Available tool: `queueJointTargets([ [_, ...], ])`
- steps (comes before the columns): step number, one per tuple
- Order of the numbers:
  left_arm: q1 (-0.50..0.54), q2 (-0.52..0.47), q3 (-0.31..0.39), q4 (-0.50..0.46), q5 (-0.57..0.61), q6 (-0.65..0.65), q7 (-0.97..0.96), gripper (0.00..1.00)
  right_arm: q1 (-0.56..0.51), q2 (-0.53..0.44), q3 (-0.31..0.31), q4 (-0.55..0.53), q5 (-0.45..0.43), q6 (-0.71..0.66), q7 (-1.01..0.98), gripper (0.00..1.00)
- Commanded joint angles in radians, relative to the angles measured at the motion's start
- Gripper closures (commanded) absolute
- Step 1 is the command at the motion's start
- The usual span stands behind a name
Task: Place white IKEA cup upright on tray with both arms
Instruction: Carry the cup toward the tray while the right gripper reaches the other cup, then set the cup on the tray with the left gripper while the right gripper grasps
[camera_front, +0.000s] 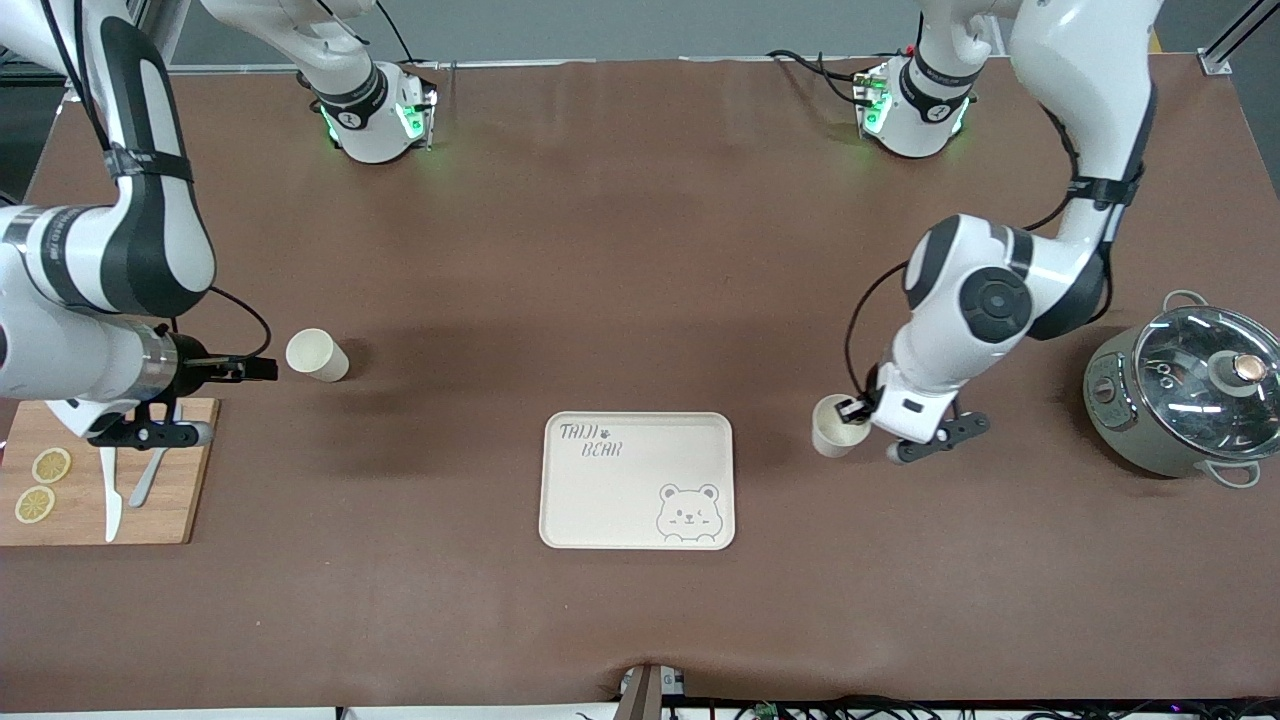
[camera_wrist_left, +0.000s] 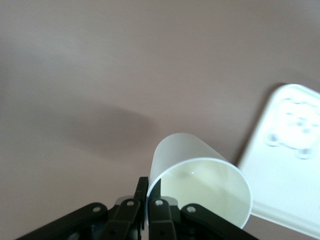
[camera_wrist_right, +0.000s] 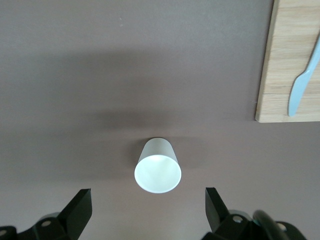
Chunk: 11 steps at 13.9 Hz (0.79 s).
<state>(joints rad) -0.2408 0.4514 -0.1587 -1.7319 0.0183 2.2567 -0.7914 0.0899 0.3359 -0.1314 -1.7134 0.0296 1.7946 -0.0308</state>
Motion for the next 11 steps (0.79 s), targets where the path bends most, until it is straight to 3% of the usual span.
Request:
queueJointTargets([
  [1, -0.076, 0.165, 0.004, 0.246, -0.006, -0.071, -0.148, 1.0, -0.004, -0.075, -0.016, -0.187, 0.0, 0.139, -0.009, 0.0],
  [5, -0.175, 0.332, 0.007, 0.431, -0.005, -0.062, -0.354, 1.0, -0.005, -0.123, -0.043, -0.328, 0.001, 0.252, -0.041, 0.0],
  [9, -0.218, 0.395, 0.015, 0.43, -0.001, 0.046, -0.42, 1.0, -0.005, -0.156, -0.06, -0.438, 0.012, 0.33, -0.072, 0.0],
  [10, -0.216, 0.398, 0.015, 0.427, 0.0, 0.044, -0.425, 0.89, -0.005, -0.159, -0.06, -0.487, 0.012, 0.401, -0.073, 0.0],
  [11, -0.218, 0.4, 0.015, 0.425, 0.003, 0.044, -0.427, 0.63, -0.005, -0.159, -0.062, -0.527, 0.012, 0.475, -0.074, 0.01],
])
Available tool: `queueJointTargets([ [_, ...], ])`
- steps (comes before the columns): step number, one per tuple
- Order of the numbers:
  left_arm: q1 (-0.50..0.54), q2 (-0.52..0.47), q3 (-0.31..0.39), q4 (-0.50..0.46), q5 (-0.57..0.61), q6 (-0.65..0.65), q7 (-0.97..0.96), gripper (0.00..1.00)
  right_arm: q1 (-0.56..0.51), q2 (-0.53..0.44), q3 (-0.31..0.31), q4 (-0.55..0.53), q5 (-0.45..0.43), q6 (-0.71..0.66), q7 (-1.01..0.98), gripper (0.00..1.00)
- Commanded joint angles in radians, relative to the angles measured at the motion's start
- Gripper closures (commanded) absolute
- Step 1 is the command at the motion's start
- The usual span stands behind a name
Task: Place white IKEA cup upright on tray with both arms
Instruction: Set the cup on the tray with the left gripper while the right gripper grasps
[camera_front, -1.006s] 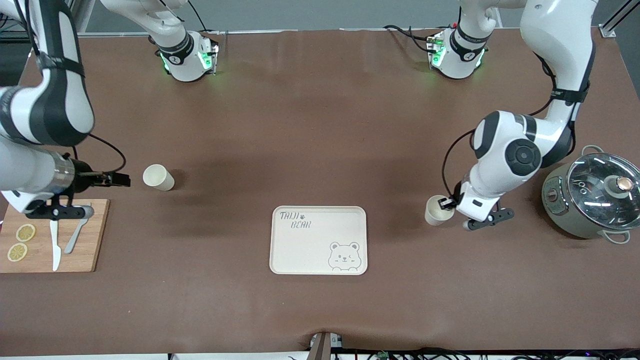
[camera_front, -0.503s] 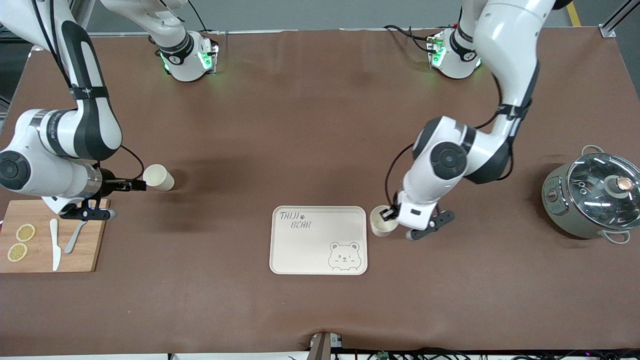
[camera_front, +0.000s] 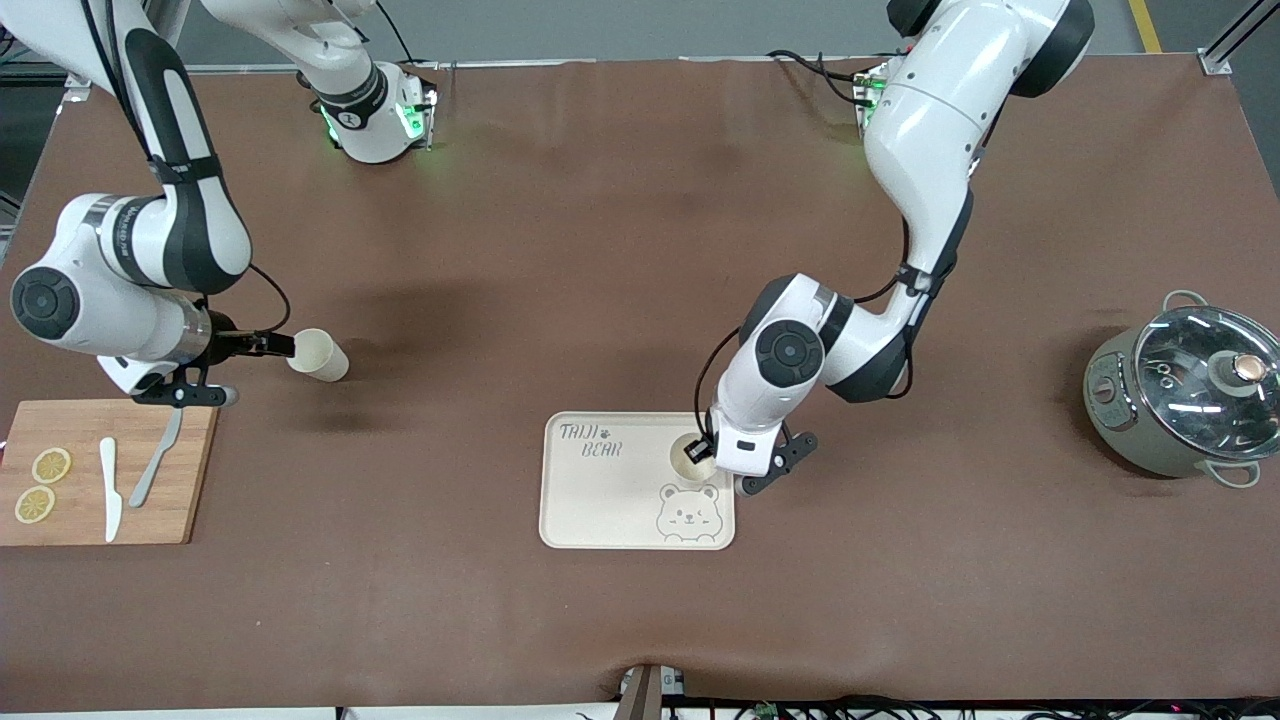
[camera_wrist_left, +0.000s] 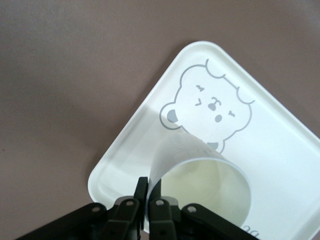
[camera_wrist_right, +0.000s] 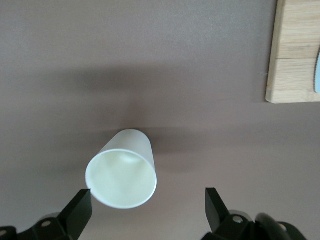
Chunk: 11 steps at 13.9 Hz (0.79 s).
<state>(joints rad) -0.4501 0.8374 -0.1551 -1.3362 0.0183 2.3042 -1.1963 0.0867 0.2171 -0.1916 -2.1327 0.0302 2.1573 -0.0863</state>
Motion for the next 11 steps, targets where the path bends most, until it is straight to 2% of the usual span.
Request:
queueJointTargets([
  [1, -0.009, 0.006, 0.011, 0.029, 0.005, -0.003, -0.028, 0.33, -0.002, -0.036, -0.002, -0.14, 0.013, 0.175, -0.02, 0.15],
  [2, -0.009, -0.001, 0.012, 0.031, 0.009, -0.003, -0.031, 0.0, -0.002, -0.033, -0.002, -0.162, 0.016, 0.22, -0.02, 0.29],
  [4, 0.007, -0.046, 0.012, 0.032, 0.008, -0.011, -0.028, 0.0, -0.002, -0.028, -0.002, -0.185, 0.025, 0.278, -0.02, 0.6],
  [5, 0.013, -0.082, 0.012, 0.032, 0.006, -0.023, -0.028, 0.0, -0.002, -0.022, 0.0, -0.197, 0.033, 0.301, -0.02, 0.82],
  [6, 0.04, -0.116, 0.011, 0.032, -0.001, -0.057, -0.029, 0.0, -0.001, -0.019, 0.0, -0.205, 0.043, 0.314, -0.02, 1.0],
  [11, 0.152, -0.294, 0.011, 0.022, 0.011, -0.258, 0.024, 0.0, 0.03, -0.016, 0.004, -0.193, 0.086, 0.312, -0.006, 1.0],
])
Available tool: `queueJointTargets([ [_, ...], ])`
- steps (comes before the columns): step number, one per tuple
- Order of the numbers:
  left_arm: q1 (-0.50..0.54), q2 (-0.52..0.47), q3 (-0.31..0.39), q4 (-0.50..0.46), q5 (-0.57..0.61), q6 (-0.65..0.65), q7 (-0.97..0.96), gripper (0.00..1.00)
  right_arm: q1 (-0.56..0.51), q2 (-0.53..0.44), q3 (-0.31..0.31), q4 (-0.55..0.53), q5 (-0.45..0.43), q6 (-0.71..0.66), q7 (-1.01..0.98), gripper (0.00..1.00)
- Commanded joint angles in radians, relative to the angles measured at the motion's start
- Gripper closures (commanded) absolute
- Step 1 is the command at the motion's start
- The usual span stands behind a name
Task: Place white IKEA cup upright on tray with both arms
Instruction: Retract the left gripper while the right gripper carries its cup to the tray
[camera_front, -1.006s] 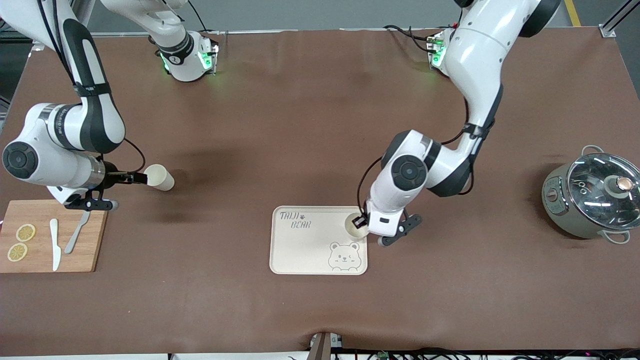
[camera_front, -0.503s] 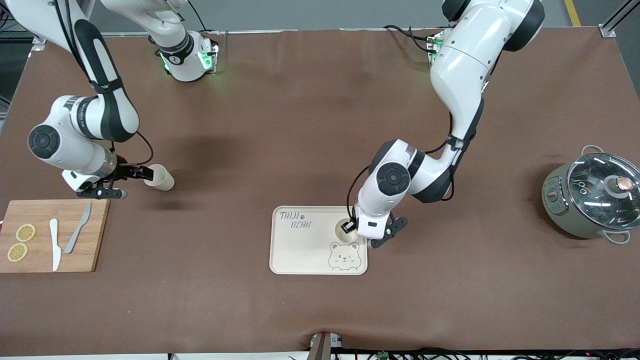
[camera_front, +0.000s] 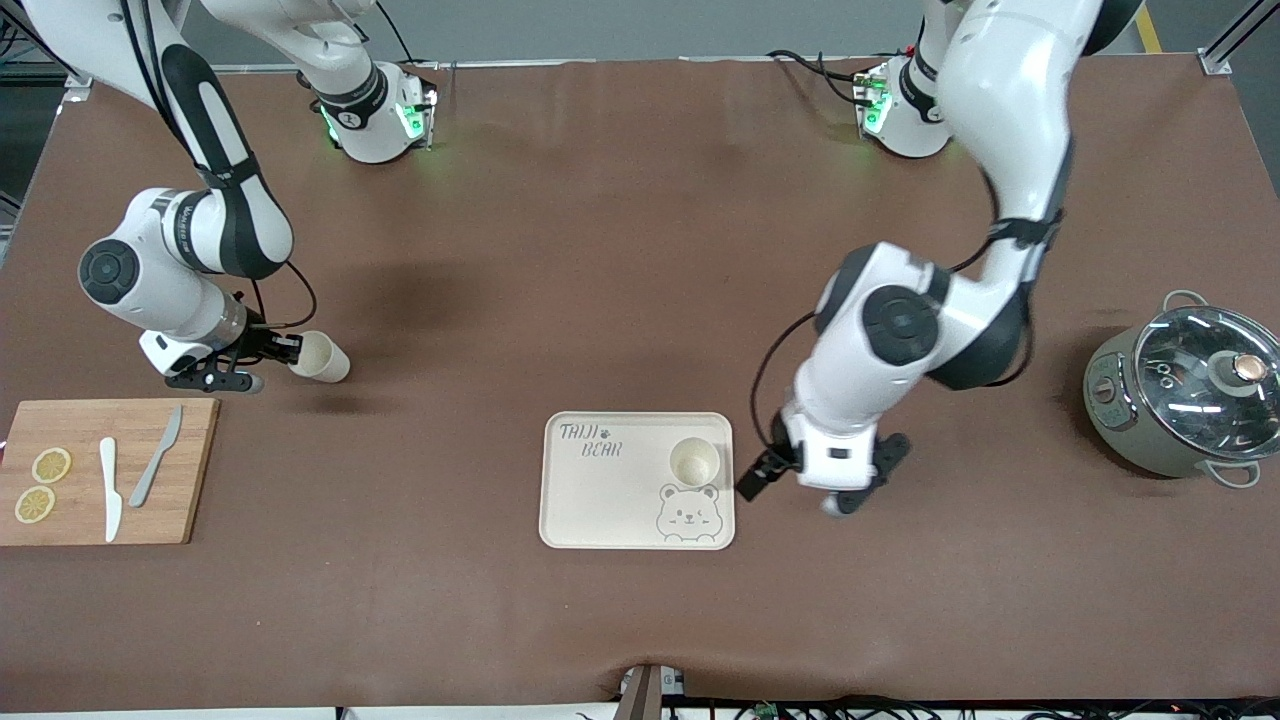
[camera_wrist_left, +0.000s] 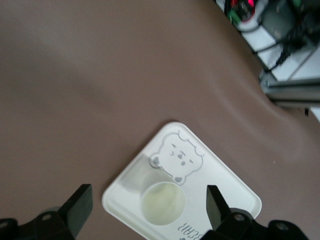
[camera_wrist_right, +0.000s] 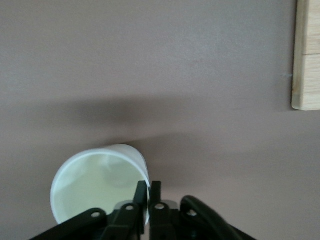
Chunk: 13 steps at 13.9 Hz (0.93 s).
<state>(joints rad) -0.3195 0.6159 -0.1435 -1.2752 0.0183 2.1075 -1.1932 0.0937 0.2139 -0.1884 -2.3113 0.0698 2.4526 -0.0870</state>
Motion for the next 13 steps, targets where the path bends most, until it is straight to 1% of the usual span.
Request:
queueJointTargets([
  [1, 0.051, -0.109, -0.002, -0.05, 0.011, -0.101, 0.085, 0.0, 0.033, -0.013, 0.004, -0.002, 0.088, 0.006, -0.004, 1.0],
  [2, 0.074, -0.138, -0.001, -0.055, 0.011, -0.148, 0.165, 0.0, 0.047, -0.013, 0.006, 0.018, 0.119, -0.013, 0.009, 1.0],
  [3, 0.097, -0.16, -0.001, -0.055, 0.011, -0.212, 0.24, 0.0, 0.067, -0.011, 0.006, 0.051, 0.123, -0.053, 0.047, 1.0],
  [5, 0.141, -0.2, -0.001, -0.058, 0.011, -0.27, 0.332, 0.0, 0.107, 0.005, 0.023, 0.143, 0.124, -0.174, 0.226, 1.0],
  [7, 0.195, -0.249, -0.002, -0.081, 0.011, -0.316, 0.439, 0.0, 0.141, 0.039, 0.067, 0.252, 0.123, -0.268, 0.417, 1.0],
  [8, 0.221, -0.278, -0.002, -0.102, 0.011, -0.346, 0.492, 0.0, 0.177, 0.065, 0.076, 0.306, 0.125, -0.291, 0.531, 1.0],
  [10, 0.281, -0.353, -0.005, -0.17, 0.011, -0.353, 0.576, 0.0, 0.271, 0.129, 0.078, 0.409, 0.125, -0.302, 0.75, 1.0],
  [11, 0.31, -0.376, -0.005, -0.18, 0.009, -0.354, 0.642, 0.0, 0.311, 0.169, 0.084, 0.47, 0.125, -0.3, 0.856, 1.0],
  [12, 0.348, -0.401, -0.005, -0.205, 0.011, -0.357, 0.705, 0.0, 0.329, 0.211, 0.101, 0.542, 0.125, -0.302, 0.957, 1.0],
  [13, 0.381, -0.424, -0.005, -0.223, 0.011, -0.357, 0.772, 0.0, 0.339, 0.246, 0.133, 0.6, 0.125, -0.302, 1.048, 1.0],
])
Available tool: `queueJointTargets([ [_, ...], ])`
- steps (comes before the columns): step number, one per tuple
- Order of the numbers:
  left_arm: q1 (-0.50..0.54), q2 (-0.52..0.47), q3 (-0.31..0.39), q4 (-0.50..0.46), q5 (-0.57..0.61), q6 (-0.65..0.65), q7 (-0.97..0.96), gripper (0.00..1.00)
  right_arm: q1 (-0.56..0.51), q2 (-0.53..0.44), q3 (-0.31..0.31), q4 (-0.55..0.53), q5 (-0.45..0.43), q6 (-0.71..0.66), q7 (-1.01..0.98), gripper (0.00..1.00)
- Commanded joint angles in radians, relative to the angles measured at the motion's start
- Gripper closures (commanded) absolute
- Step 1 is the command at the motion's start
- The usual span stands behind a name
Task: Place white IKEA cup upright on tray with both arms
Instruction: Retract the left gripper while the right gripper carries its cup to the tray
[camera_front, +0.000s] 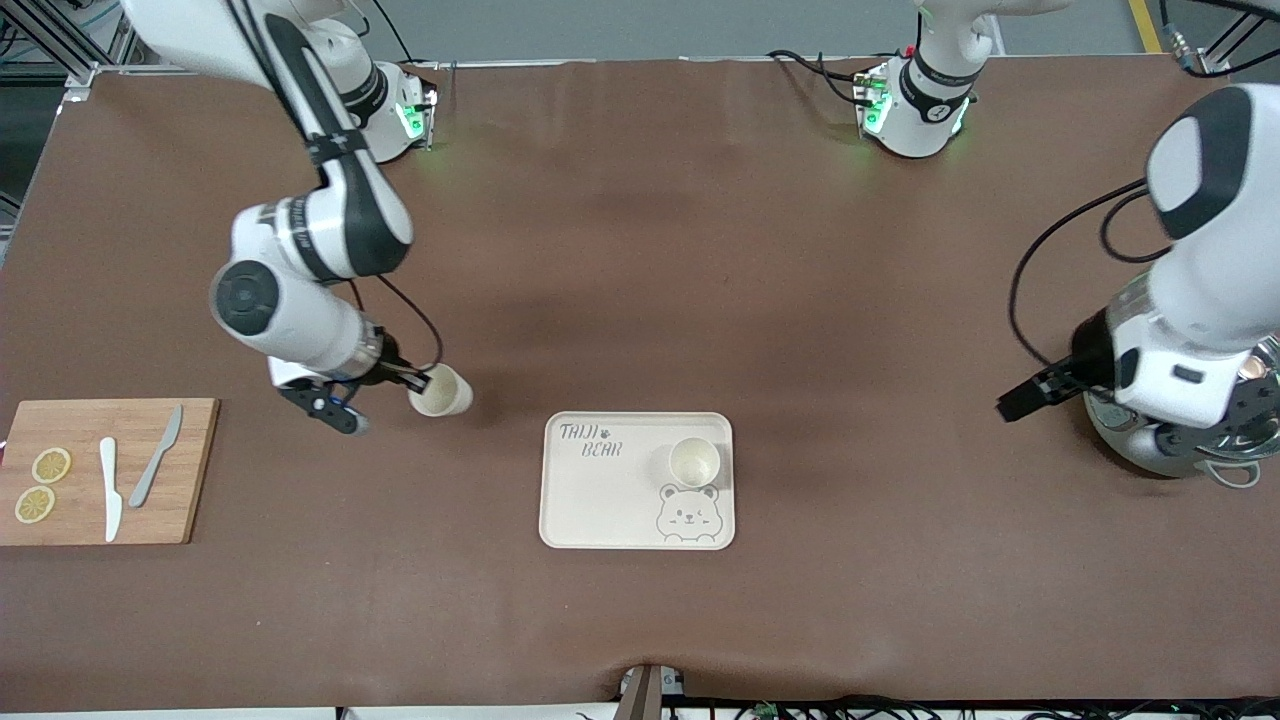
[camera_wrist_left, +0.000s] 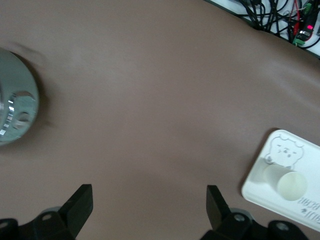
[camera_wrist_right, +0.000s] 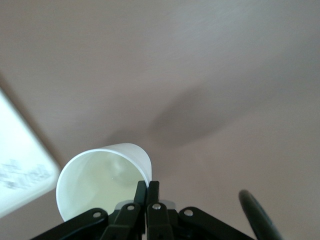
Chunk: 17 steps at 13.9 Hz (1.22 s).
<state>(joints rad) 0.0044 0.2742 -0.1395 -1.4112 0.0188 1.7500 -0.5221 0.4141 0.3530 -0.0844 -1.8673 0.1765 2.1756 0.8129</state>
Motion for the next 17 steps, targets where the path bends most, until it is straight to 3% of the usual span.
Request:
queueJointTargets([
  [1, 0.089, -0.098, -0.011, -0.097, 0.01, -0.001, 0.181, 0.0, 0.022, 0.142, 0.056, 0.216, 0.018, -0.026, 0.231, 1.0],
  [5, 0.163, -0.159, -0.015, -0.132, 0.006, -0.038, 0.361, 0.0, 0.092, 0.276, 0.069, 0.385, 0.015, -0.028, 0.452, 1.0],
  [12, 0.158, -0.303, -0.046, -0.242, 0.01, -0.083, 0.459, 0.0, 0.104, 0.323, 0.083, 0.404, 0.005, -0.011, 0.523, 1.0],
  [17, 0.157, -0.3, -0.069, -0.192, 0.007, -0.09, 0.45, 0.0, 0.097, 0.353, 0.081, 0.402, -0.026, 0.044, 0.525, 1.0],
])
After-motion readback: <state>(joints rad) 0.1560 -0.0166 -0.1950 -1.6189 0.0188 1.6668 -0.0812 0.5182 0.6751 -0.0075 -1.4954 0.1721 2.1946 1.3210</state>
